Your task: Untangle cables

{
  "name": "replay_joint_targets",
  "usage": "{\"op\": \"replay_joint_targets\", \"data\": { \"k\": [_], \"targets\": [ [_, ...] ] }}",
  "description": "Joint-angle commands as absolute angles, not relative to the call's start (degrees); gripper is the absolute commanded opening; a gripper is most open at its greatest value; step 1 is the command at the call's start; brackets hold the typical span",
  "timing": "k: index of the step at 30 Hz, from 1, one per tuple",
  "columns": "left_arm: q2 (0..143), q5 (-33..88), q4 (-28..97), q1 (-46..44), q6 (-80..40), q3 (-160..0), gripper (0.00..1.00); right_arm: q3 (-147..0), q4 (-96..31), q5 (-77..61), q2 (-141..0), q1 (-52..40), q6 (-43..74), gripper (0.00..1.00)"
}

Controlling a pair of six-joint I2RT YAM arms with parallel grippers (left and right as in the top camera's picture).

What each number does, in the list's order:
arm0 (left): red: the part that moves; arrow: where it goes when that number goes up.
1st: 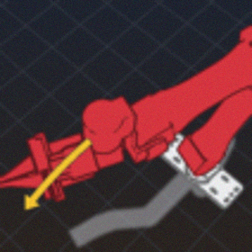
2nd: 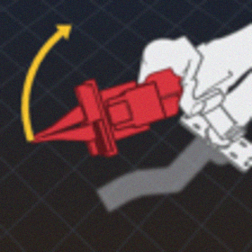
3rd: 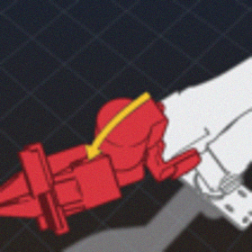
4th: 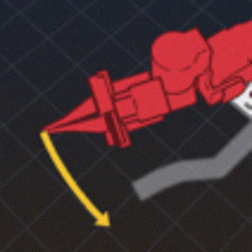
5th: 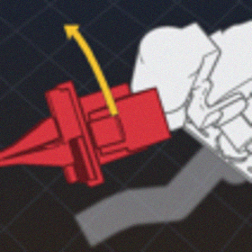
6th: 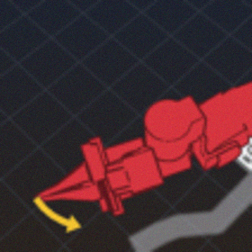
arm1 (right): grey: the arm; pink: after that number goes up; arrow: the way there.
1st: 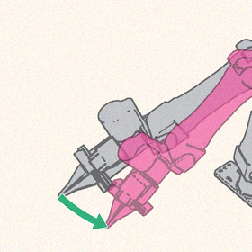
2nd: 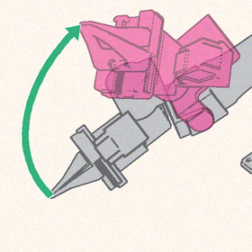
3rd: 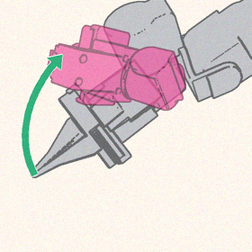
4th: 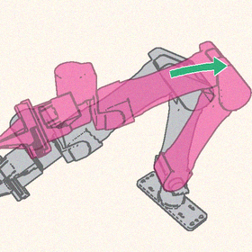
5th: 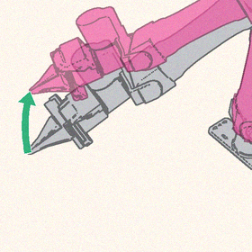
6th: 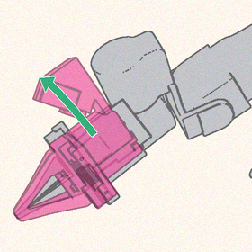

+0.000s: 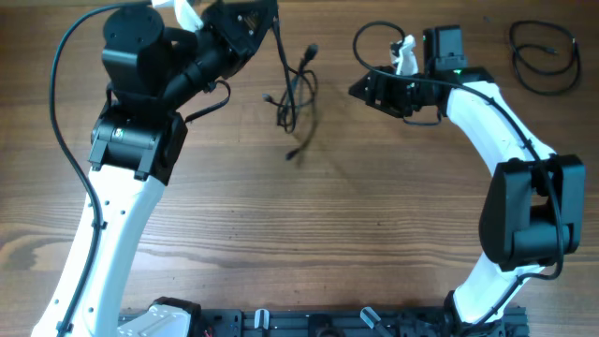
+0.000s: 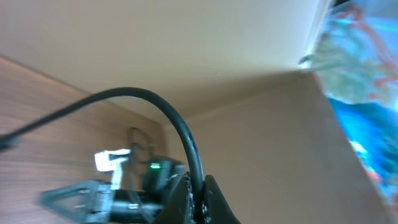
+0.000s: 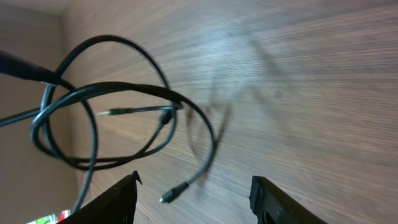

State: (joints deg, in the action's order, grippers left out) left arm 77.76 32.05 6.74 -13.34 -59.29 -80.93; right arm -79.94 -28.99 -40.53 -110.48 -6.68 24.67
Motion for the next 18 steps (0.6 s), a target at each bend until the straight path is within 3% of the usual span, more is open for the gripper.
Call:
{"op": "replay_joint_targets", "data": {
  "k": [1, 11, 18],
  "targets": [
    [76.38, 37.08, 2.11, -13.10, -69.01, -81.25, 0.04, -79.35, -26.70, -44.07, -111.24, -7.79, 25.87, 0.61],
    [76.38, 37.04, -3.44, -13.10, -81.84, -81.25, 0.04, -79.37, -22.28, -56.01, -111.24, -7.88, 13.80, 0.68],
    [76.38, 37.06, -9.26, -13.10, -92.01, -81.25, 0.04, -79.35, -22.06, -55.53, -111.24, -8.51, 10.44, 0.68]
  ]
}}
